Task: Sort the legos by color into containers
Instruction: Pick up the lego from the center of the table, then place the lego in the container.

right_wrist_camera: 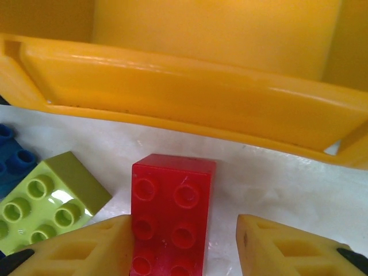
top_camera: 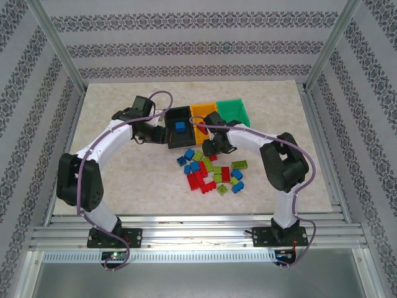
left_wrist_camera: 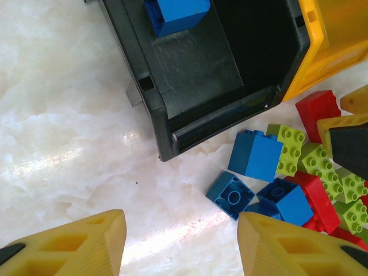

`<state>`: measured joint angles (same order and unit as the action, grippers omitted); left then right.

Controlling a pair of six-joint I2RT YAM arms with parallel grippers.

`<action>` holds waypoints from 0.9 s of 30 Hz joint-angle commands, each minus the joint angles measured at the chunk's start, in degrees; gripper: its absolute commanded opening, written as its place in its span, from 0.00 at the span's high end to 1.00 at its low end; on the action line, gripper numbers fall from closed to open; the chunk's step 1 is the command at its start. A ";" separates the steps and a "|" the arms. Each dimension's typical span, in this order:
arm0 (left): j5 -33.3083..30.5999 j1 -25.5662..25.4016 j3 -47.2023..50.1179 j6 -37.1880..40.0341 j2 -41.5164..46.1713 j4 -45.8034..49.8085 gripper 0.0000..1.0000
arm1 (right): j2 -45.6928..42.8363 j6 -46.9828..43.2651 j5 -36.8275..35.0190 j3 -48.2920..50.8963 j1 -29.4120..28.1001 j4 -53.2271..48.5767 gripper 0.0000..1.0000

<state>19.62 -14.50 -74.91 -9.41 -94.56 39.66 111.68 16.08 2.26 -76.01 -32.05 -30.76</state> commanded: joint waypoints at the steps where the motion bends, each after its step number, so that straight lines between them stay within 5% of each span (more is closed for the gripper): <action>1: -0.42 0.19 -1.01 1.07 0.34 1.66 0.46 | 1.54 0.71 0.82 -0.38 -0.88 -0.01 0.50; 7: 0.35 0.20 -1.20 0.96 -0.18 1.87 0.46 | 2.85 1.16 0.90 0.25 -1.76 0.63 0.51; 15: -0.10 0.20 -1.35 1.15 0.05 1.92 0.46 | 1.73 0.38 -0.01 -0.37 -1.96 -0.78 0.67; 27: 0.38 0.09 -1.19 1.15 0.32 1.75 0.46 | -7.54 -1.06 -4.06 -2.01 -1.45 1.74 0.68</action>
<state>19.66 -14.50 -74.91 -9.37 -94.56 39.68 106.41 16.19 0.43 -75.44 -33.26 -29.78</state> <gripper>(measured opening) 0.542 0.321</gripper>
